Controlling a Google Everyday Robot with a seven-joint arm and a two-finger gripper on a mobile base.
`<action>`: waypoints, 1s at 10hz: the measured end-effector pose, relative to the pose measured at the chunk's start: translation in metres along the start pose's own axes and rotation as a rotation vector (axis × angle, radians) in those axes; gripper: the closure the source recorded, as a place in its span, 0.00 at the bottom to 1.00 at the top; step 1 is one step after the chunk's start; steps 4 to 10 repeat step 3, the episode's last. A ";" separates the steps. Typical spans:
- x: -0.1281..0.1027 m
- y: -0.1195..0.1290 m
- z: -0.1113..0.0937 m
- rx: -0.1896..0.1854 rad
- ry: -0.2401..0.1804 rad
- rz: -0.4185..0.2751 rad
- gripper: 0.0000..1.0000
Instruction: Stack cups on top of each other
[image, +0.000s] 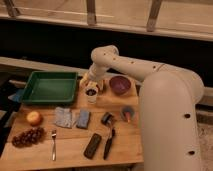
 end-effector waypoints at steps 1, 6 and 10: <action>0.000 -0.001 0.000 0.000 0.000 0.001 0.26; 0.000 0.001 0.000 0.000 0.001 0.000 0.26; 0.000 0.001 0.000 0.000 0.001 0.000 0.26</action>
